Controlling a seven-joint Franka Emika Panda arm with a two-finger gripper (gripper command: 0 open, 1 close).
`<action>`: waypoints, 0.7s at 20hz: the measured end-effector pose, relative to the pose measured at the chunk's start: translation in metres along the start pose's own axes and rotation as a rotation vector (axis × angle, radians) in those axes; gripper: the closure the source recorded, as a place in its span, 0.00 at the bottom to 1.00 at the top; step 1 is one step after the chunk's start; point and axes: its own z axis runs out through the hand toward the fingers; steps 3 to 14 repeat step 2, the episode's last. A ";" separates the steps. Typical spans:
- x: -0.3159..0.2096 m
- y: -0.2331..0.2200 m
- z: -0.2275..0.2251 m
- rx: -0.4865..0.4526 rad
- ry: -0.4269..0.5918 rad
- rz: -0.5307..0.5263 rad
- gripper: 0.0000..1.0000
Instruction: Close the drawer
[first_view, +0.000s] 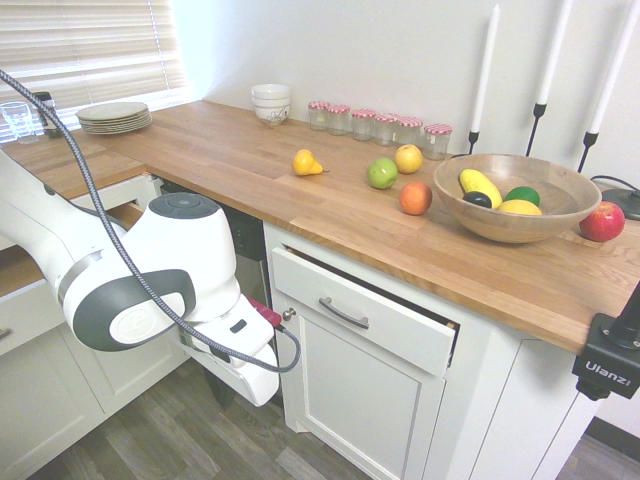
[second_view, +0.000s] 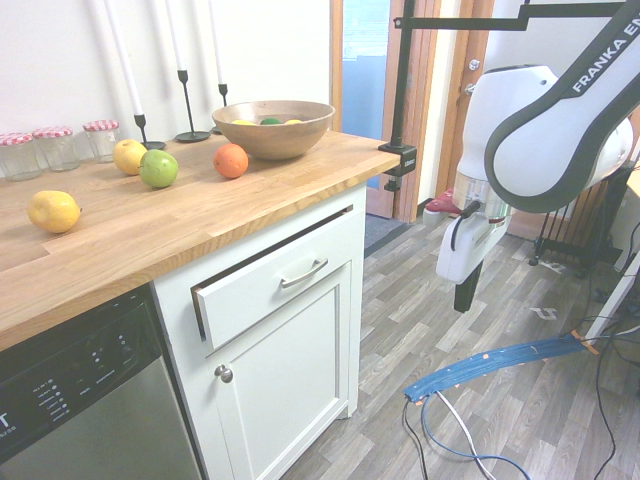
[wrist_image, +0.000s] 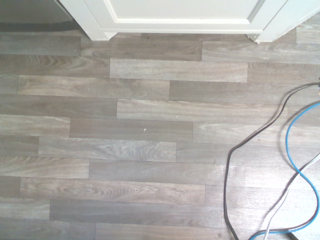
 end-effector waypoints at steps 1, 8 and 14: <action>0.000 0.002 0.000 0.000 0.000 0.003 0.00; 0.001 0.003 -0.001 0.000 0.000 0.006 0.00; 0.001 0.003 -0.001 0.000 0.000 0.006 0.00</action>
